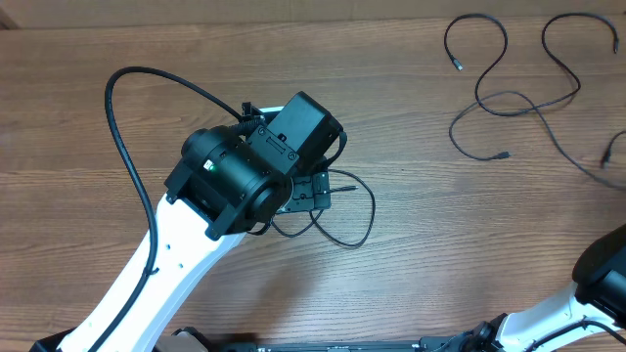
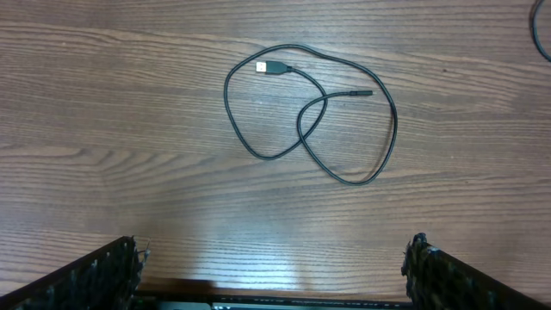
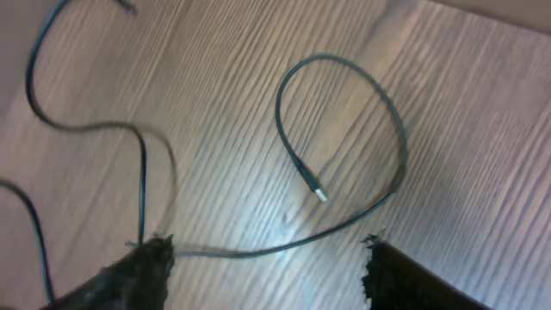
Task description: Untangle cables
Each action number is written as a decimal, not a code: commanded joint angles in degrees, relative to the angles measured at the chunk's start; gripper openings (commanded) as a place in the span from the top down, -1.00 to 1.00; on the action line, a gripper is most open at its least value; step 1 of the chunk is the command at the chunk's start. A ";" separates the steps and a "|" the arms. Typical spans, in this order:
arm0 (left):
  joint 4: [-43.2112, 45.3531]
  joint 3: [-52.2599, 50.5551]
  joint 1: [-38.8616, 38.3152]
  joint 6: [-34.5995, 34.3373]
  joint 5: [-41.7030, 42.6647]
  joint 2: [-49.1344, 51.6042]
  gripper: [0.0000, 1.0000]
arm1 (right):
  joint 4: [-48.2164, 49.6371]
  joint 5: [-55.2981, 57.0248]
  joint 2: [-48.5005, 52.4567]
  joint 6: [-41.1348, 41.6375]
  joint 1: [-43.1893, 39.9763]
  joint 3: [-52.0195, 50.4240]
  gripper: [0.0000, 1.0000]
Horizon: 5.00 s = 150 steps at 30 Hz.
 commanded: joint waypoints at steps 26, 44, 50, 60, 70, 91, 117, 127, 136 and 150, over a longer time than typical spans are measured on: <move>-0.13 -0.04 0.24 0.26 -0.13 0.48 -0.99 | -6.45 -7.85 7.76 -5.81 29.99 -5.79 -1.00; 0.35 -0.04 0.24 0.26 -0.24 0.50 -0.99 | -4.79 -4.87 15.30 -6.60 32.33 -5.95 -0.49; 0.90 -0.04 0.24 0.26 -0.22 0.50 -0.99 | -4.79 -4.17 15.74 -11.82 35.19 -6.08 -0.56; 0.35 -0.04 0.24 0.28 -0.20 0.50 -0.99 | -3.04 3.28 15.74 -9.53 37.55 -6.12 -0.24; 0.46 -0.04 0.24 0.28 -0.20 0.50 -0.99 | -2.71 3.08 15.74 -9.90 37.57 -6.93 -0.28; 0.48 -0.04 0.24 0.28 -0.35 0.50 -0.99 | -4.72 3.08 15.56 -10.69 37.07 -8.52 0.93; 0.44 -0.04 0.24 0.26 -0.13 0.50 -0.99 | -15.82 1.53 2.10 -4.90 35.30 -2.80 -0.38; 0.48 -0.04 0.24 0.26 -0.15 0.50 -0.99 | -9.44 1.44 9.40 -4.70 34.56 -6.82 -0.17; 0.50 -0.04 0.24 0.26 -0.17 0.50 -0.99 | -8.33 -0.28 15.58 -5.64 34.56 -7.10 -0.01; 0.48 -0.04 0.24 0.28 -0.20 0.50 -0.99 | -4.48 -2.80 16.81 -7.30 34.12 -11.67 0.73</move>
